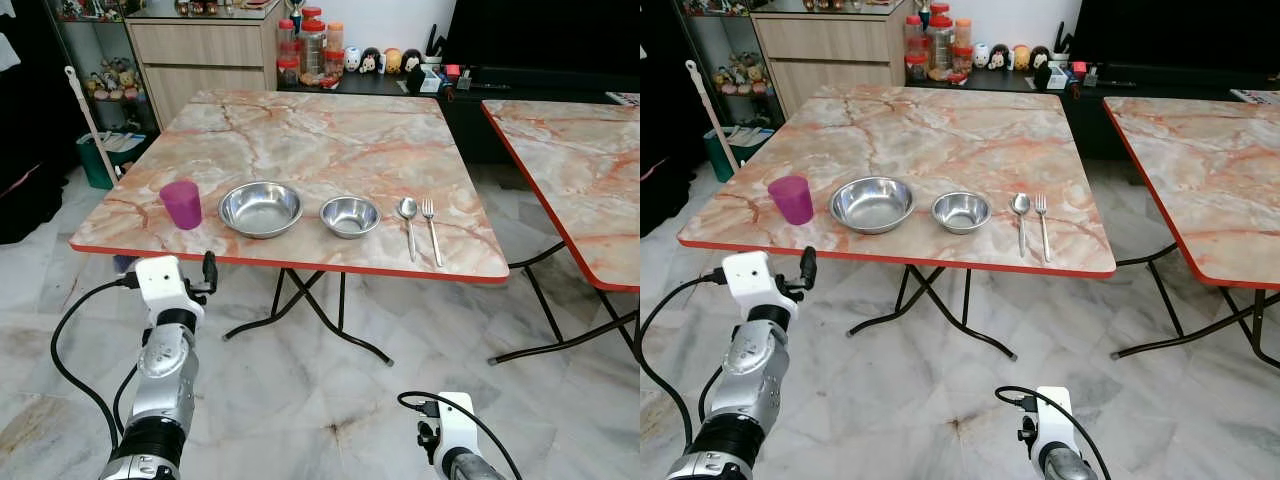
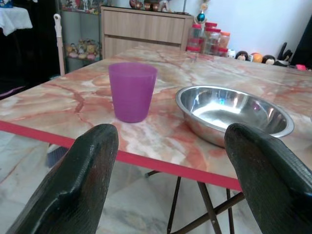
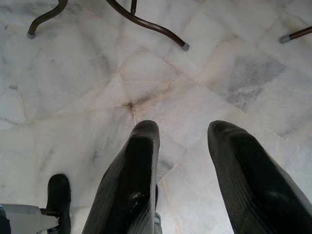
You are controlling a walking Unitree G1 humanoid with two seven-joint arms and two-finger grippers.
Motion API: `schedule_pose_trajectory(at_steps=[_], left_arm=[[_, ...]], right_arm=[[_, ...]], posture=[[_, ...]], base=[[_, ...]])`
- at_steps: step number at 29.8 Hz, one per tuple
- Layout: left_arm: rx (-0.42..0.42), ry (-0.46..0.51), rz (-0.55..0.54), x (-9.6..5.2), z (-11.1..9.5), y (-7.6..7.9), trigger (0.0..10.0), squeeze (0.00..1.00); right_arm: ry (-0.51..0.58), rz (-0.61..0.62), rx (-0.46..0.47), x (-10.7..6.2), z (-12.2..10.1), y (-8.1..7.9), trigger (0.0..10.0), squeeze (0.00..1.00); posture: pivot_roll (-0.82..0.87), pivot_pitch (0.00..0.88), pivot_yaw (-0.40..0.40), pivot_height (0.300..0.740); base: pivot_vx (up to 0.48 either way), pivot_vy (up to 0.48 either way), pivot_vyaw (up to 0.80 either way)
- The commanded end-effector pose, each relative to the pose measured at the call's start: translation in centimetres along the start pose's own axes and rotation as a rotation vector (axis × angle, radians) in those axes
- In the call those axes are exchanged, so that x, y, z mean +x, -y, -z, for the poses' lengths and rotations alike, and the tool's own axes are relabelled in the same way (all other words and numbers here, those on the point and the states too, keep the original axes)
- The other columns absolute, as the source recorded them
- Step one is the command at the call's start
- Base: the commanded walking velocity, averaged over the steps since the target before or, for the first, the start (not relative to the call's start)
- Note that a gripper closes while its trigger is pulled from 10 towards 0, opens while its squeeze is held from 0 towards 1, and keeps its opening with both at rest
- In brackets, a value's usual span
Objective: Setting the table
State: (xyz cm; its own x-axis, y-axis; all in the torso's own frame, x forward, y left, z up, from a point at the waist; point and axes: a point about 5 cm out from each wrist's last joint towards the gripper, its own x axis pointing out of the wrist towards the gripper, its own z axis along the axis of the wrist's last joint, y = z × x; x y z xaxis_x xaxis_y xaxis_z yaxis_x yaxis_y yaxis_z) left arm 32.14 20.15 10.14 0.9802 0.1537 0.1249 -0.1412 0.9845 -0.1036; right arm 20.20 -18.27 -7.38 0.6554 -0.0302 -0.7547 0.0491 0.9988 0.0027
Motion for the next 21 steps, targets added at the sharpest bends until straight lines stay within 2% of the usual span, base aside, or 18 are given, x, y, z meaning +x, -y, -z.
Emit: schedule_pose_trajectory(at_steps=[1,21], left_arm=[[-0.018,0.027,0.004,0.2,-0.7,-0.1,10.0,0.0],[-0.047,0.059,0.023,0.6,-1.7,0.3,10.0,0.0]], right_arm=[[0.009,0.006,-0.004,0.0,-0.2,0.1,10.0,0.0],[0.008,0.016,-0.016,0.0,-0.1,0.2,10.0,0.0]], posture=[[0.03,0.0,-0.028,0.732],[0.02,0.0,-0.026,0.732]], base=[[0.3,0.0,0.0],[0.43,0.0,0.0]])
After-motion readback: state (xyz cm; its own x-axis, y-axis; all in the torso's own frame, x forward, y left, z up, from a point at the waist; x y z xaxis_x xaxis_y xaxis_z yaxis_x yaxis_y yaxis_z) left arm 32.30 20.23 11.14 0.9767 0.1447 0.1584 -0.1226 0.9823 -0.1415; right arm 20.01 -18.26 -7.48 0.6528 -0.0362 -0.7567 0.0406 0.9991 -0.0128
